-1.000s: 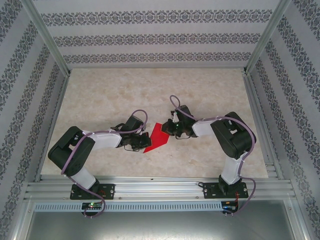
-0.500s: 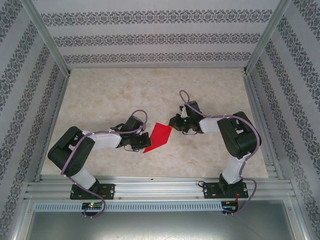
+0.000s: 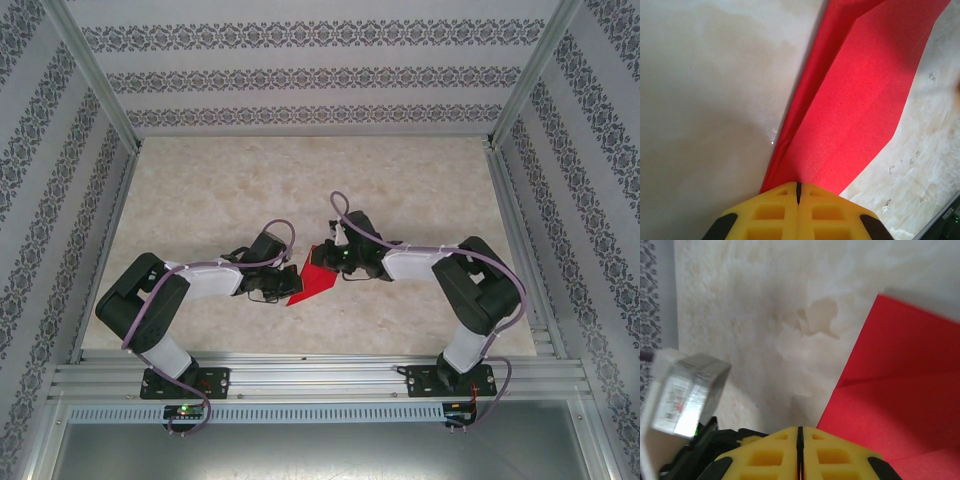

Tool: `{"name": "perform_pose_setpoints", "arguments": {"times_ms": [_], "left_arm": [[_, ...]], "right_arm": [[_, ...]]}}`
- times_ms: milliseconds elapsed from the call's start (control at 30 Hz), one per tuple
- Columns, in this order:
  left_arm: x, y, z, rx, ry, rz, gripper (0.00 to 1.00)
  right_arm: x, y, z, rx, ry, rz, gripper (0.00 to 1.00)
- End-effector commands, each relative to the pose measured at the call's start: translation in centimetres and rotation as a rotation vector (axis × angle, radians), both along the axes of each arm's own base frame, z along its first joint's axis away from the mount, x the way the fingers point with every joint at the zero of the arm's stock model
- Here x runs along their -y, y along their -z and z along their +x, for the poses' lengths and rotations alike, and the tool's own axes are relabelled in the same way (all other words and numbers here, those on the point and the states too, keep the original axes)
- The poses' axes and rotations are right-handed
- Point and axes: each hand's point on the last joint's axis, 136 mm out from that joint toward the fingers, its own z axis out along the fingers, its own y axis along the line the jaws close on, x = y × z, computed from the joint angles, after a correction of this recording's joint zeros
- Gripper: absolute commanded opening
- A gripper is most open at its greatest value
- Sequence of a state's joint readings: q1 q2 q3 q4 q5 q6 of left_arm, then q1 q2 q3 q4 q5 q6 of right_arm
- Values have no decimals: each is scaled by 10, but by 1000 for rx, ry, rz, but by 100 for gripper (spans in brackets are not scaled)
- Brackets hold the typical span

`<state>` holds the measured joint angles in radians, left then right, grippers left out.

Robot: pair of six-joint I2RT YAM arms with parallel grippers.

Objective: Fold a paper plane with a square sheet of paper (pick it up from the middle)
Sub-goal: Fourth fold the wing at the center of the table.

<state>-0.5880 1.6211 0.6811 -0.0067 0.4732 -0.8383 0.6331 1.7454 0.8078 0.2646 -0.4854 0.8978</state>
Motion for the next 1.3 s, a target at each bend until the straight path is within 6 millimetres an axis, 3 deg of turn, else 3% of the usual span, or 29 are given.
{"name": "perform_pose_setpoints", "arguments": {"times_ms": [0,267,700,800,1033,1133,1267], "left_arm": [[-43,44,-41,-166,-9,216,0],[-44,44,-42,-170,-10,218,0],[-46,45,-45,-171,-7,222,0],[-45,45,-45,-173,-5,220,0],[-42,43,-43,-173,-2,214,0],[-42,44,-42,-174,1,217,0],[-41,44,-42,-174,1,216,0]], "right_arm": [[5,23,-2,-29,49,-26,9],[47,73,0,-93,143,-155,9],[103,51,46,-64,234,-191,11],[100,36,48,-48,218,-162,12],[86,-20,41,42,186,-104,13],[69,-26,34,48,152,-88,13],[41,-15,29,22,104,-67,13]]}}
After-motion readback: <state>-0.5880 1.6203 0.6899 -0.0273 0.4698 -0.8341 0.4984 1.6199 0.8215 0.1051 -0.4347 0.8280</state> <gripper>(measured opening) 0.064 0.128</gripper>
